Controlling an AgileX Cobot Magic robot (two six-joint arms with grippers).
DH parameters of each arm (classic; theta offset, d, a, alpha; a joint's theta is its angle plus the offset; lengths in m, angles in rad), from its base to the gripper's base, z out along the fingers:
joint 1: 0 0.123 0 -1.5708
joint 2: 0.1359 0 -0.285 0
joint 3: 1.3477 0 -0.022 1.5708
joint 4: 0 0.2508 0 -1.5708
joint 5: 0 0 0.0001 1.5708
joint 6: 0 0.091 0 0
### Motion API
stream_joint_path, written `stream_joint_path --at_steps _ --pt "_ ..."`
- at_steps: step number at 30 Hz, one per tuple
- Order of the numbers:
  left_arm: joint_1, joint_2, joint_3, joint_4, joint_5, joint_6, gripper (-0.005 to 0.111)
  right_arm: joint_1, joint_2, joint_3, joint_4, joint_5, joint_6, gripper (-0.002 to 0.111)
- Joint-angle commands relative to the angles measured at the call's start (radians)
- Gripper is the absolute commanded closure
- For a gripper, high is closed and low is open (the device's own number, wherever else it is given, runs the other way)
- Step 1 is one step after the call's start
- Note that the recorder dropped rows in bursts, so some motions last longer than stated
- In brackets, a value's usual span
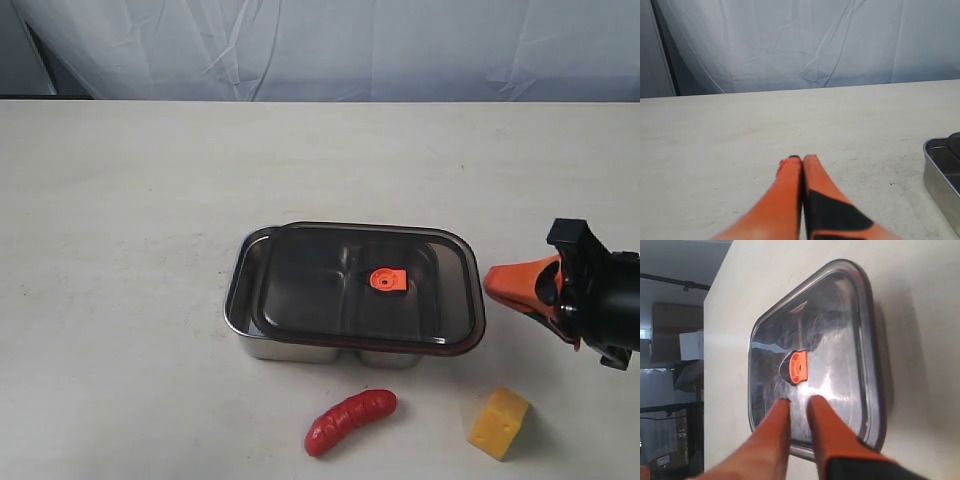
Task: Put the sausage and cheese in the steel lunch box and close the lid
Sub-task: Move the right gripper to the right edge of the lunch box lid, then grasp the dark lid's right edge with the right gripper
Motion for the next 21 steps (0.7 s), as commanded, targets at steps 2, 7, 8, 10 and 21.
stream_joint_path --at_steps 2,7,8,10,21 --pt "0.001 -0.005 0.004 0.004 -0.007 -0.001 0.106 -0.004 0.068 -0.005 0.039 -0.029 -0.080 0.070" --pt "0.001 -0.005 0.004 0.004 -0.007 -0.001 0.106 -0.004 0.096 -0.005 0.039 -0.089 -0.091 0.068" --pt "0.001 -0.005 0.004 0.004 -0.007 -0.001 0.106 -0.004 0.099 -0.005 0.039 -0.089 -0.096 0.068" --pt "0.001 -0.005 0.004 0.004 -0.007 -0.001 0.106 -0.004 0.101 -0.005 0.039 -0.101 -0.101 0.068" --pt "0.001 -0.005 0.004 0.004 -0.007 -0.001 0.106 -0.004 0.101 -0.005 0.039 -0.117 -0.139 0.068"
